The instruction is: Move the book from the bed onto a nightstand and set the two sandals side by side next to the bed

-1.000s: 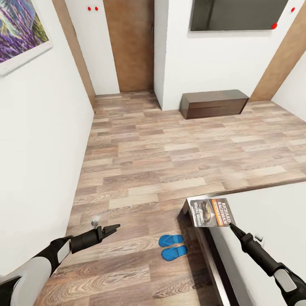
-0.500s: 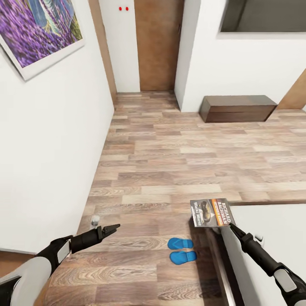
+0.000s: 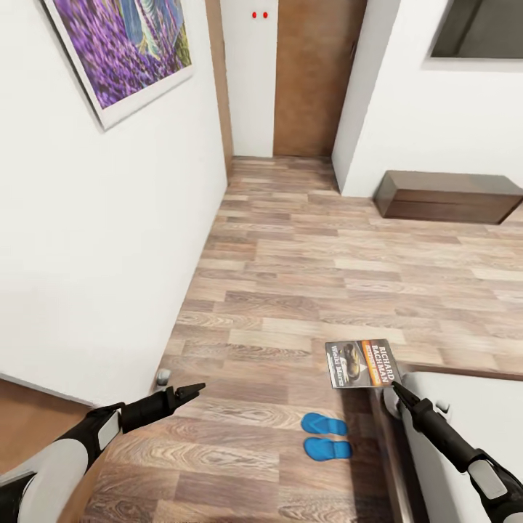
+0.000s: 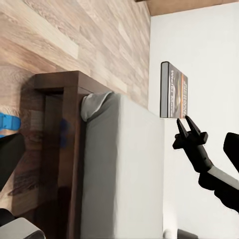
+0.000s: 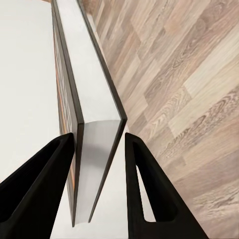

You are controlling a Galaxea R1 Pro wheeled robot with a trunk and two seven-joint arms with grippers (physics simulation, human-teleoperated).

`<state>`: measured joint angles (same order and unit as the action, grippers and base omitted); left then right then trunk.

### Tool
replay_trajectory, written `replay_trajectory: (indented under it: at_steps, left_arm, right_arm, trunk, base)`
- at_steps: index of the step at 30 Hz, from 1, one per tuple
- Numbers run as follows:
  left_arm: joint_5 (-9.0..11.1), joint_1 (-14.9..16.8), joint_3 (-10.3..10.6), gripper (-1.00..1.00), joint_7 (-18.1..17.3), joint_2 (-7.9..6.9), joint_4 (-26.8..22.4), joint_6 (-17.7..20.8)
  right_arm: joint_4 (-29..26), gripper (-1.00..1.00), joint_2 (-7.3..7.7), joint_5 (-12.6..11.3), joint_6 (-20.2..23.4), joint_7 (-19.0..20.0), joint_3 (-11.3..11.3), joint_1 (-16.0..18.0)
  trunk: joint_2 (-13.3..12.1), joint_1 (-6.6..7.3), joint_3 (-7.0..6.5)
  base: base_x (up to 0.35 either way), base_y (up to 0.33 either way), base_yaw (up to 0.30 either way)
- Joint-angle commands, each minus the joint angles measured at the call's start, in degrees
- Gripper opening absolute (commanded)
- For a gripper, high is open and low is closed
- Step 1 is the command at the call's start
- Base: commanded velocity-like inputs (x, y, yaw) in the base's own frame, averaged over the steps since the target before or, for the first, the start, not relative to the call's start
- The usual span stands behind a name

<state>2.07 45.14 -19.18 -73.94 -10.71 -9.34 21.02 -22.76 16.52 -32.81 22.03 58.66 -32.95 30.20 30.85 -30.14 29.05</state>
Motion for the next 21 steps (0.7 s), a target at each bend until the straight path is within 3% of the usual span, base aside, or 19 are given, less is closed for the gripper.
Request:
replay_trajectory:
  at_steps: [1, 3, 5, 7, 9, 11, 17, 21]
  left_arm:
    - [0.18, 0.04, 0.1, 1.0, -0.15, -0.01, 0.02, 0.6]
    - [0.15, 0.04, 0.1, 1.0, -0.11, -0.01, 0.02, 0.6]
    - [0.13, 0.04, 0.09, 1.0, 0.03, -0.02, 0.02, 0.56]
    - [0.14, 0.04, 0.04, 1.0, 0.35, -0.05, 0.09, 0.46]
    - [0.18, 0.04, 0.03, 1.0, 0.52, -0.12, 0.21, 0.31]
    - [0.2, 0.04, 0.02, 1.0, 0.62, -0.2, 0.32, 0.21]
    - [0.21, -0.28, 0.09, 1.0, 1.25, -0.22, 0.44, 0.08]
    - [0.28, -2.36, 0.03, 1.0, 8.2, -0.34, 0.46, -2.45]
  right_arm:
    - [0.12, -1.0, 0.0, -0.33, 0.53, 0.12, -0.19, 0.03]
    - [0.51, -1.0, 0.0, -0.18, 0.5, 0.06, -0.19, 0.03]
    - [0.99, -1.0, 0.0, 1.59, 0.39, -0.01, -0.19, 0.03]
    - [1.69, -1.0, 0.0, 6.2, 0.05, -0.08, -0.23, 0.04]
    - [4.56, -1.0, 0.0, 13.43, -0.12, -0.06, -0.27, 0.04]
    - [8.29, -1.0, 0.02, 18.37, -0.88, -0.04, -0.35, 0.04]
    - [10.69, -1.0, 0.03, 21.31, -6.42, -0.08, -0.34, 0.03]
    - [10.91, -1.0, 0.06, 23.11, -8.02, -0.04, -0.28, 0.03]
  trunk:
    - [0.07, -0.02, 0.06]
    - [0.07, -0.02, 0.06]
    - [0.07, -0.02, 0.06]
    - [0.07, -0.02, 0.06]
    - [0.07, -0.02, 0.06]
    - [0.07, -0.02, 0.06]
    - [0.07, -0.02, 0.06]
    - [0.07, -0.02, 0.06]
  base:
    - [0.0, 0.0, 0.128]
    - [0.0, 0.0, 0.074]
    - [0.0, 0.0, 0.035]
    - [0.0, 0.0, 0.014]
    - [0.0, 0.0, 0.006]
    - [0.0, 0.0, 0.002]
    - [0.0, 0.0, 0.0]
    - [0.0, 0.0, 0.0]
